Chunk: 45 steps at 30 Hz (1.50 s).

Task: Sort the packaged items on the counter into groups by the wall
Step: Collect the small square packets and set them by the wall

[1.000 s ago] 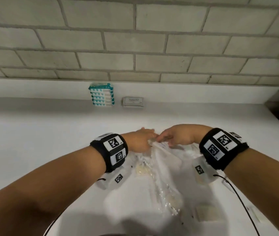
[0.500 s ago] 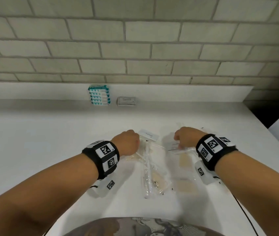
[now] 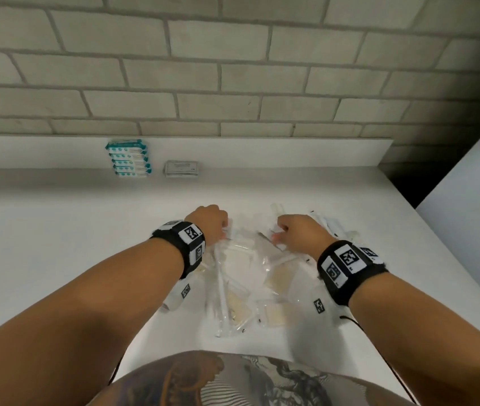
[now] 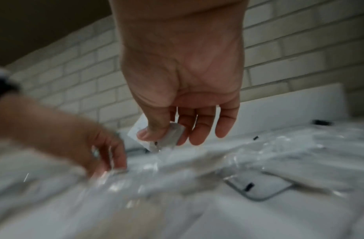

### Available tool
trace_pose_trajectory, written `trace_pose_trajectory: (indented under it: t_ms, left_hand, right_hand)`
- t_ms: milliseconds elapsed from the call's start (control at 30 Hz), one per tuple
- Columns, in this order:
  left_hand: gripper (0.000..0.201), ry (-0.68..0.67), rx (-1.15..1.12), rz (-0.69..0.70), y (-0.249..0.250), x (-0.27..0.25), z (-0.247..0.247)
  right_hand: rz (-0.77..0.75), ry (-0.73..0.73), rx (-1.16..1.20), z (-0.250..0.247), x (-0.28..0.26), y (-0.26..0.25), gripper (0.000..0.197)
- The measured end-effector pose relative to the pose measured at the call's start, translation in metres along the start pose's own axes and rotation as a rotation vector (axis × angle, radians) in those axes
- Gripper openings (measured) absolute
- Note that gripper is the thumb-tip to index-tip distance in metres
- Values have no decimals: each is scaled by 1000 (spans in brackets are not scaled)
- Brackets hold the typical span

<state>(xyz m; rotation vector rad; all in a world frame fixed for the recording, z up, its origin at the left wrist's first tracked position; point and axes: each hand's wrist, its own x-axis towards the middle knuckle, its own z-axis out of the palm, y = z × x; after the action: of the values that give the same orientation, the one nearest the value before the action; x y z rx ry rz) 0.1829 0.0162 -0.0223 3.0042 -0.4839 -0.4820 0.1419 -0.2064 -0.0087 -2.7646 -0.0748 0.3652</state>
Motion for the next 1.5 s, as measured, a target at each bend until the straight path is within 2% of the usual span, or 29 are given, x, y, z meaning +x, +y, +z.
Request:
trace_pose_trajectory:
  t_ms: [67, 133, 200, 267, 367, 400, 500, 567, 633, 733, 800, 867, 933, 1000, 1100, 1200, 1267, 1333, 1367, 1467, 1500]
  left_hand:
    - [43, 20, 8, -11, -2, 6, 3]
    - [55, -23, -9, -40, 0, 12, 3]
    - [58, -70, 3, -76, 4, 13, 1]
    - [54, -86, 69, -81, 10, 13, 0]
    - [51, -94, 151, -91, 22, 10, -3]
    - [51, -110, 160, -103, 26, 9, -5]
    - [55, -160, 125, -119, 30, 8, -9]
    - [55, -163, 110, -119, 33, 10, -13]
    - [46, -83, 103, -76, 44, 12, -18]
    - [34, 127, 84, 98, 76, 21, -19]
    - [32, 172, 98, 277, 104, 28, -15]
    - [35, 111, 154, 431, 132, 33, -9]
    - [41, 12, 259, 503, 151, 37, -3]
    - [44, -25, 304, 489, 159, 40, 2]
    - [31, 6, 269, 444, 157, 39, 5]
    - [31, -4, 210, 333, 148, 33, 2]
    - [33, 1, 110, 257, 142, 31, -2]
    - [34, -29, 11, 225, 138, 29, -5]
    - [33, -73, -20, 227, 135, 29, -6]
    - [25, -293, -152, 240, 133, 29, -7]
    - [22, -339, -191, 247, 135, 29, -7]
  right_hand:
    - [56, 73, 223, -16, -8, 20, 23]
    - [125, 130, 252, -32, -15, 49, 12]
    - [228, 148, 181, -44, -21, 78, 17]
    - [318, 120, 115, -50, -27, 100, 24]
    - [359, -32, -8, -47, -41, 116, 15]
    - [337, -100, -58, -43, -46, 117, 10]
    - [252, -212, -104, -33, -59, 119, 24]
    - [200, -190, -78, -32, -65, 121, 37]
    - [147, -137, -23, -34, -73, 121, 46]
    - [21, -172, 6, -31, -87, 110, 58]
    - [-33, -228, -118, -21, -90, 103, 62]
    - [-41, -210, -240, -11, -91, 98, 61]
    - [-70, -129, -346, -6, -91, 95, 52]
    - [-105, -79, -432, -4, -91, 97, 45]
    - [-139, -97, -448, -5, -91, 100, 42]
    - [-153, -124, -341, -12, -95, 98, 32]
    - [-90, -78, -97, -22, -95, 100, 38]
    - [38, 33, 166, -34, -88, 106, 46]
    - [99, 100, 235, -40, -81, 111, 41]
    - [238, 218, 277, -48, -53, 130, 5]
    - [279, 227, 288, -50, -44, 134, 4]
